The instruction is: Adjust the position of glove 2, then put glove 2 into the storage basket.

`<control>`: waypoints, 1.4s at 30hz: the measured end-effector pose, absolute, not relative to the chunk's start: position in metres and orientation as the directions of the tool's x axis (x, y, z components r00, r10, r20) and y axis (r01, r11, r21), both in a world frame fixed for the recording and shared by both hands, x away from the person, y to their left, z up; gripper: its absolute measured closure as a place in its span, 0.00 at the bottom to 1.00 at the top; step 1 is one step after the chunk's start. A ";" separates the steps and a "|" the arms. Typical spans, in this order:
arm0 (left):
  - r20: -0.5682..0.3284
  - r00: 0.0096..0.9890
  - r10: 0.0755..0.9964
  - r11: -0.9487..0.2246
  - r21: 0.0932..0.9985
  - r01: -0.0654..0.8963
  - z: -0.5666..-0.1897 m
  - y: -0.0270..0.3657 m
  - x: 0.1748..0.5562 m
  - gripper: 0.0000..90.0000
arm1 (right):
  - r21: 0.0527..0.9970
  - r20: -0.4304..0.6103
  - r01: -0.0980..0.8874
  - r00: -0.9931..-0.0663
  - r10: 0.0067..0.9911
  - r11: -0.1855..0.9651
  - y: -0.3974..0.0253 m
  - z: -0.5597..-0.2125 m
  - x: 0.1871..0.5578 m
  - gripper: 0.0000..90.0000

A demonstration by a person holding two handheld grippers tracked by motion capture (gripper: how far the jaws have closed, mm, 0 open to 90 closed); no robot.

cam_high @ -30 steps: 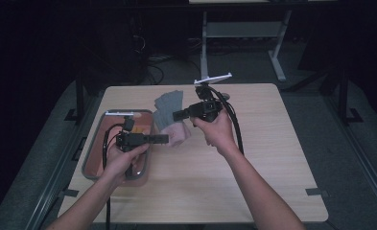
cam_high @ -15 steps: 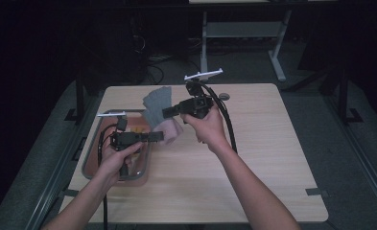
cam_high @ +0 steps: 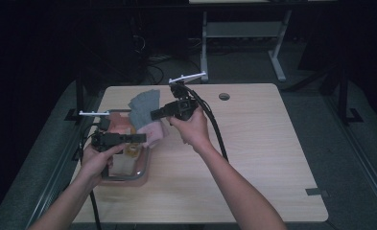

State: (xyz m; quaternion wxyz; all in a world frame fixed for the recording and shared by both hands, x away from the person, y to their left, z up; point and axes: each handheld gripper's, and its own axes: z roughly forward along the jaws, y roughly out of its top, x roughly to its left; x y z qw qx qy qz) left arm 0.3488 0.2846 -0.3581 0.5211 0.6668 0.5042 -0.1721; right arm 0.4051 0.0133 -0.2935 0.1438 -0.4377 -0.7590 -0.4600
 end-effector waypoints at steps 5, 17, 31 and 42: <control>-0.738 0.420 0.529 0.046 0.519 0.854 -0.352 0.298 0.345 0.80 | 0.575 0.632 0.797 -0.577 0.517 0.185 0.028 -0.301 0.407 0.89; -0.700 0.403 0.590 0.005 0.503 0.864 -0.347 0.317 0.340 0.80 | 0.575 0.634 0.791 -0.591 0.499 0.207 0.050 -0.308 0.405 0.89; -0.671 0.388 0.632 -0.032 0.477 0.878 -0.352 0.330 0.338 0.81 | 0.555 0.635 0.798 -0.588 0.502 0.232 0.067 -0.321 0.404 0.89; -0.636 0.360 0.682 -0.071 0.432 0.899 -0.360 0.341 0.337 0.81 | 0.532 0.647 0.810 -0.577 0.499 0.247 0.082 -0.341 0.405 0.89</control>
